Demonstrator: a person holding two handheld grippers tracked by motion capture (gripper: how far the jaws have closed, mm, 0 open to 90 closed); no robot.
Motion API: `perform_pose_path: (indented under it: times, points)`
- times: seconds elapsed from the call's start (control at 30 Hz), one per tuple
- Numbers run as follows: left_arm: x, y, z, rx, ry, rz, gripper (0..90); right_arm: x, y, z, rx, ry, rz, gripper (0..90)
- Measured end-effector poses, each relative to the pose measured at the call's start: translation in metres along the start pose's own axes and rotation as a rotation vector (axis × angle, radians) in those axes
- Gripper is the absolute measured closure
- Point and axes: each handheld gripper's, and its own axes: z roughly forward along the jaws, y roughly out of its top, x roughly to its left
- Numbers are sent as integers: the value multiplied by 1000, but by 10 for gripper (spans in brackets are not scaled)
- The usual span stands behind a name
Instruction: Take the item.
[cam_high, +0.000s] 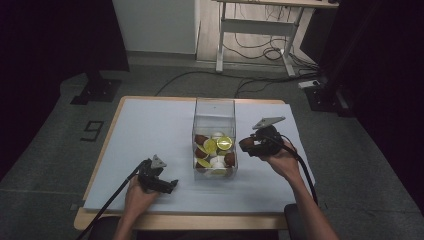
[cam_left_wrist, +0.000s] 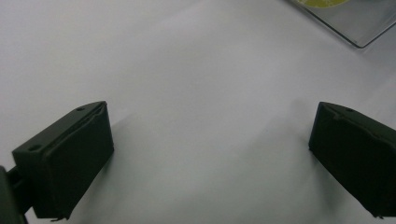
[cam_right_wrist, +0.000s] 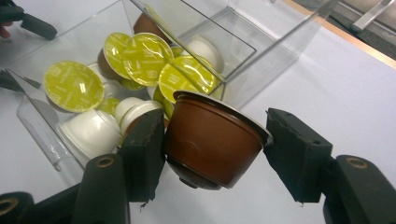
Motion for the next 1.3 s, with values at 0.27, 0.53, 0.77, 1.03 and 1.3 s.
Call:
perform_pose_path:
  times: [0.27,0.53,0.77,1.03,1.3]
  points:
    - [0,0,0,0,0,0,0,-8,-10,-1,-4,-23,22,393]
    - [0,0,0,1,-1,1,0,-15,-20,2,6,-40,35,393]
    - [0,0,0,1,-1,0,0,-22,-35,6,11,-58,65,393]
    - [0,0,0,0,-1,0,0,-27,-46,14,16,-70,78,393]
    - [0,0,0,1,-1,-1,0,-29,-58,24,38,-77,91,393]
